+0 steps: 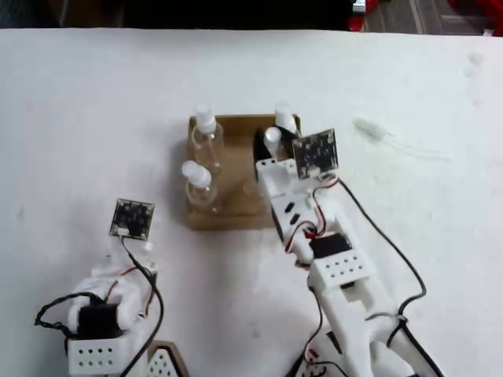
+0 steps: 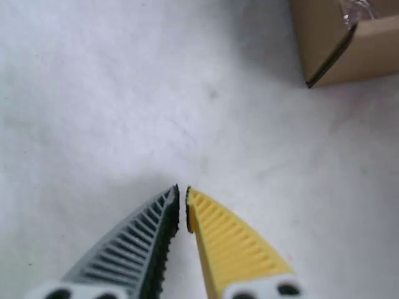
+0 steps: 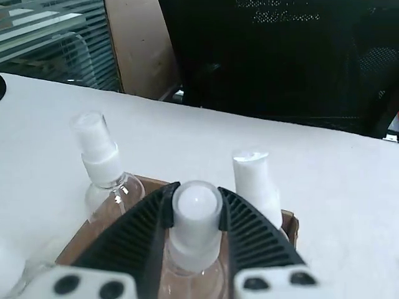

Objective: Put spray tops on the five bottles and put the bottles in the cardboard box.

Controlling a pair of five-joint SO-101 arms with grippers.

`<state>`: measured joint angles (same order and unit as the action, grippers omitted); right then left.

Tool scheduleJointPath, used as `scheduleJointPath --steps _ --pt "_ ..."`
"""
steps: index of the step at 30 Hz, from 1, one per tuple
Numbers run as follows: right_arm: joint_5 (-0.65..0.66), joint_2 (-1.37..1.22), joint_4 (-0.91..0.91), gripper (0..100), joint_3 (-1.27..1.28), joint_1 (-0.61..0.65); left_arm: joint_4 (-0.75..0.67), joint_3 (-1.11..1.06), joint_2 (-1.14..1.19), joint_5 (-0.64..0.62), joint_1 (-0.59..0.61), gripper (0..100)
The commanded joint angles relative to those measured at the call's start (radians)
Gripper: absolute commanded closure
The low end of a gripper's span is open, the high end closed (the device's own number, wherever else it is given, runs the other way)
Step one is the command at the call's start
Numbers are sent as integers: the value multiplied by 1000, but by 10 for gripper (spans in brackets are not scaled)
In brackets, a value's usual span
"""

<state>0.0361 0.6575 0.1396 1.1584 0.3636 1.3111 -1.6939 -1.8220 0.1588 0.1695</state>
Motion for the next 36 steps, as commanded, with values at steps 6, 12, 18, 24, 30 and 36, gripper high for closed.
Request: scheduleJointPath --steps 6,12,18,24,30,36 --pt "11 -44 -127 983 -117 -12 -23 2 -8 6 -13 975" --pt "11 -42 -128 983 -118 -12 -23 2 -8 6 -13 975" --pt "11 -42 -130 983 -120 13 -23 2 -8 6 -13 975" --pt "14 -42 -130 983 -120 18 -23 2 -8 6 -13 975" --pt "17 -42 -131 984 -120 25 -23 2 -8 6 -13 975" --pt "18 -42 -133 984 -120 45 -23 2 -8 6 -13 975"
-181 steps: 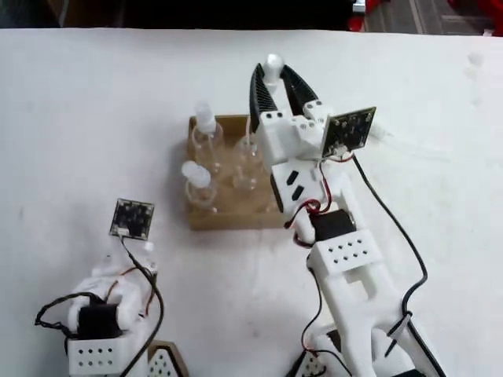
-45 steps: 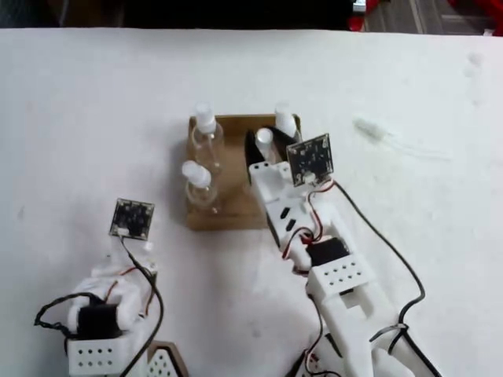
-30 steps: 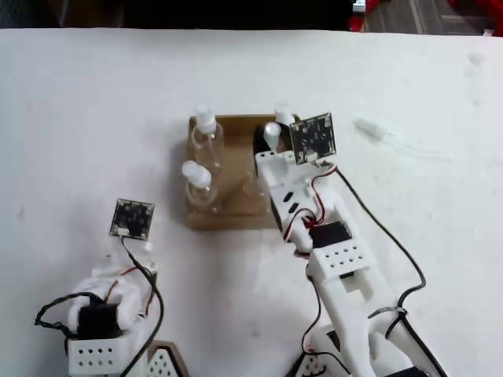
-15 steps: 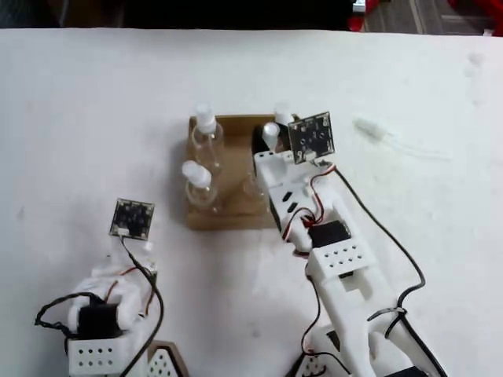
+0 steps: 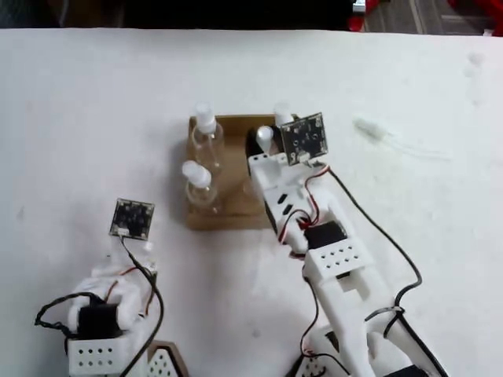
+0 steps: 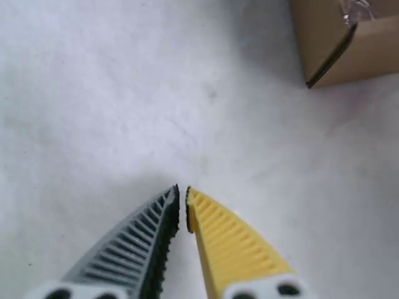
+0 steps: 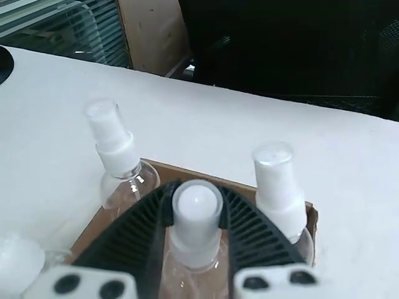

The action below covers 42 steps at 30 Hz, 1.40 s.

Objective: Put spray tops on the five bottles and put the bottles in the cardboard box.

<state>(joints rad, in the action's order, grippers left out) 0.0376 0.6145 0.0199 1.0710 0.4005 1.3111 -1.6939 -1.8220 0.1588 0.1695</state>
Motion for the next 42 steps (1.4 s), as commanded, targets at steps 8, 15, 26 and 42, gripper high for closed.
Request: scheduleJointPath --steps 8,15,26,42 --pt "20 -8 -136 984 -83 4 -23 2 -8 6 -13 975" --pt "20 -10 -168 984 -91 4 -23 2 -8 6 -13 975" --pt "20 -10 -162 981 -92 4 -23 2 -8 6 -13 975" --pt "11 1 -168 809 -92 12 -23 2 -8 6 -13 975"
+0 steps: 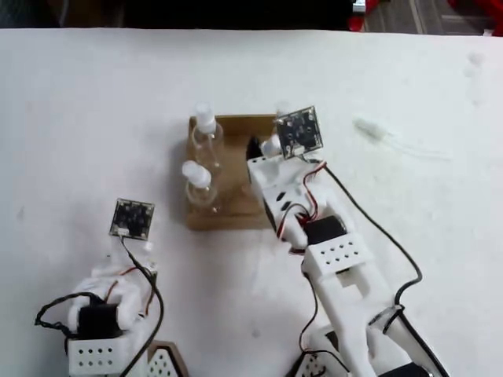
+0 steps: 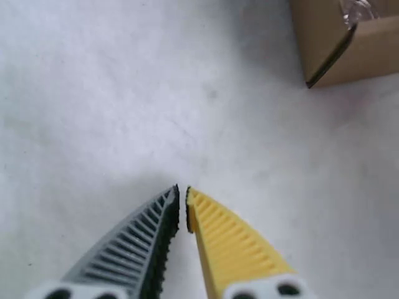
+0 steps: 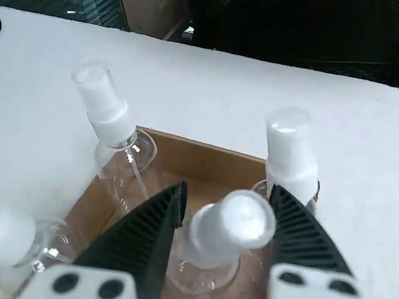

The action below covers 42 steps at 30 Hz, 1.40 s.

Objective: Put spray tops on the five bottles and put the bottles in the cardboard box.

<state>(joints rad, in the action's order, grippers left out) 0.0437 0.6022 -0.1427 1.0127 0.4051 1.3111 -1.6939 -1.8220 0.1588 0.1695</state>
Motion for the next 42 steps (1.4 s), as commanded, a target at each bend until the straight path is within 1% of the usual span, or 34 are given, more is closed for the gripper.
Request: scheduleJointPath --steps 1,15,18,23,29,31,34,36,37,40,42 --pt "5 13 -5 809 -34 7 -23 2 -8 6 -13 975" --pt "3 28 -7 809 -31 4 -23 2 -8 6 -13 975" --pt "3 88 -71 809 -32 7 -23 2 -8 6 -13 975" --pt "-69 170 -136 809 -32 -2 -23 2 -8 6 -13 975" --pt "-75 125 -137 813 -28 8 -23 2 -8 6 -13 975" --pt "-75 113 -133 861 -29 8 -23 2 -8 6 -13 975" --pt "-75 113 -117 996 -34 8 -23 2 -8 6 -13 975" --pt "-75 113 -99 954 -34 8 -23 2 -8 6 -13 975" --pt "-75 113 -99 950 -34 8 -23 2 -8 6 -13 975" --pt "-68 113 -99 988 -34 27 -23 2 -8 6 -13 975" --pt "-60 108 -99 979 -34 44 -23 2 -8 6 -13 975"
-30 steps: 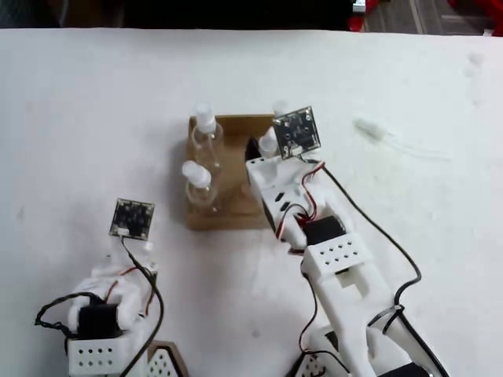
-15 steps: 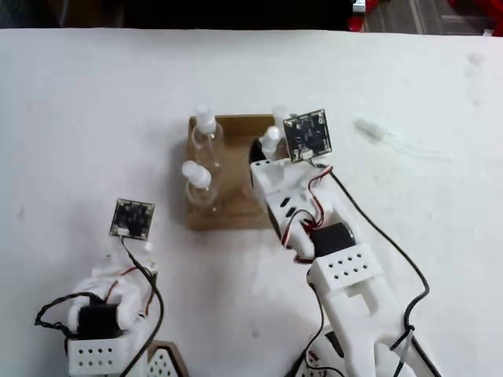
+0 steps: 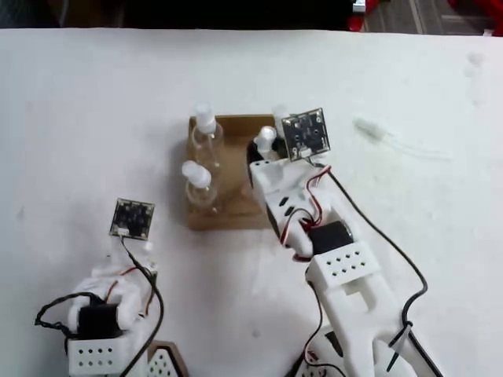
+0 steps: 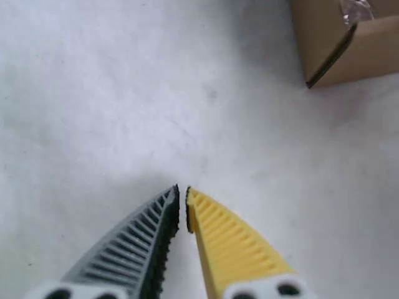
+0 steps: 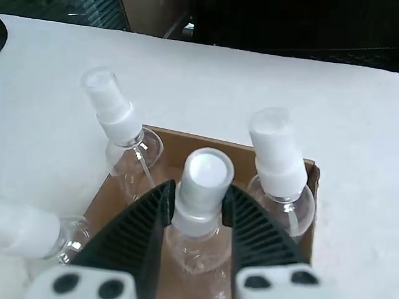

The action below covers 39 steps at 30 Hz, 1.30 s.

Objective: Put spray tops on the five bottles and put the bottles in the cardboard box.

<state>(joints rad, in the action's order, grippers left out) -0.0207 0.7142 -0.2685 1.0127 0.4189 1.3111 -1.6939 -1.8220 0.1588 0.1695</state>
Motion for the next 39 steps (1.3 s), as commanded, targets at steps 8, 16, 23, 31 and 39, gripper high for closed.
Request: scheduleJointPath --steps 8,16,23,31,39 --pt "141 -8 27 984 -35 39 -23 2 -8 6 -13 975" --pt "175 -10 25 984 -35 38 -23 2 -8 6 -13 975" --pt "287 -10 19 984 -49 42 -23 2 -8 6 -13 975" --pt "284 -41 -58 984 -95 41 -23 2 -8 6 -13 975" --pt "281 -170 -96 984 -166 39 -23 2 -8 6 -13 975"
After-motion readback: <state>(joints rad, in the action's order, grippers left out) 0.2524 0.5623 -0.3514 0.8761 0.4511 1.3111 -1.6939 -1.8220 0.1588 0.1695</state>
